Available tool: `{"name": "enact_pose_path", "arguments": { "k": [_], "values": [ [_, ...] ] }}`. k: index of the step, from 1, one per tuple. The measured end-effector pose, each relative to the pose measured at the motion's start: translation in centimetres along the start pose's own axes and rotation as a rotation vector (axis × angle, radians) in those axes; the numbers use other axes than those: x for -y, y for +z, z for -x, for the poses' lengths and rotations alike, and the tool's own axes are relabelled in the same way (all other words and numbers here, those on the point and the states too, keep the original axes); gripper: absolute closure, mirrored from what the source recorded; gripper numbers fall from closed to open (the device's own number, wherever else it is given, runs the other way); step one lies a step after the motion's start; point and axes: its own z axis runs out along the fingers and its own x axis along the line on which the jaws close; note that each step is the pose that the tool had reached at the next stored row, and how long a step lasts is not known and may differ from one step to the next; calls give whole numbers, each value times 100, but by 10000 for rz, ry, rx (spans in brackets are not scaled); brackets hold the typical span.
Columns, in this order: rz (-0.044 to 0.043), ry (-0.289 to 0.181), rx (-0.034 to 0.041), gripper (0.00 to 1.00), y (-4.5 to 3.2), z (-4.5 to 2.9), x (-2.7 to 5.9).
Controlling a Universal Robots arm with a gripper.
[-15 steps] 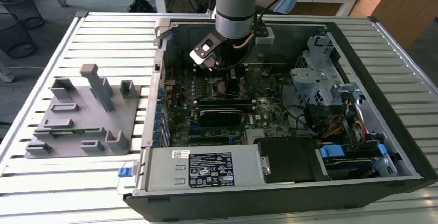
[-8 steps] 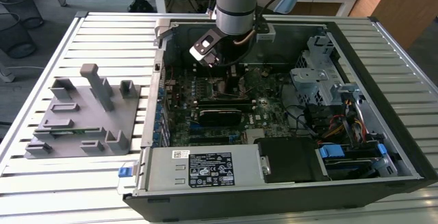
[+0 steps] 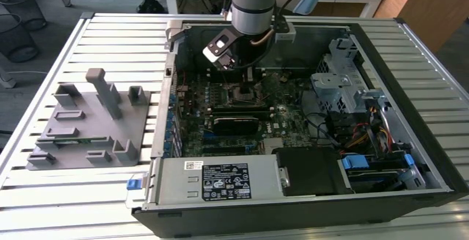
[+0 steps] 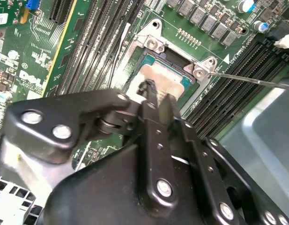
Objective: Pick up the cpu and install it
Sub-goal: 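Place the cpu into insertion slot, then close the cpu cover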
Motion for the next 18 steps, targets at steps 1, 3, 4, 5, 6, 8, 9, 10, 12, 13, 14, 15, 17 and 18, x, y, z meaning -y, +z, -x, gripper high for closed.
{"name": "enact_pose_path", "arguments": {
  "k": [1, 3, 4, 5, 6, 8, 9, 10, 12, 13, 14, 15, 17, 18],
  "values": [
    [0, 0, 0, 76, -7, 0, 0],
    [1, 0, -1, 82, -22, 1, 0],
    [0, 0, 0, 87, -29, 1, 0],
    [0, 0, 0, 89, -33, 1, 0],
    [0, 0, 0, 89, -38, 1, 0],
    [1, 0, 0, 89, -47, 1, -1],
    [0, 0, 1, 89, -53, 2, -1],
    [0, 0, 0, 89, -57, 2, -1],
    [0, 0, 0, 89, -65, 2, -1],
    [0, 0, 1, 89, -69, 2, -1],
    [0, 0, 1, 89, -74, 2, -1],
    [0, 0, 1, 89, -79, 2, -1],
    [0, 0, 1, 89, -90, 3, -1],
    [0, 0, 0, 89, -96, 3, -1]
  ]
}}
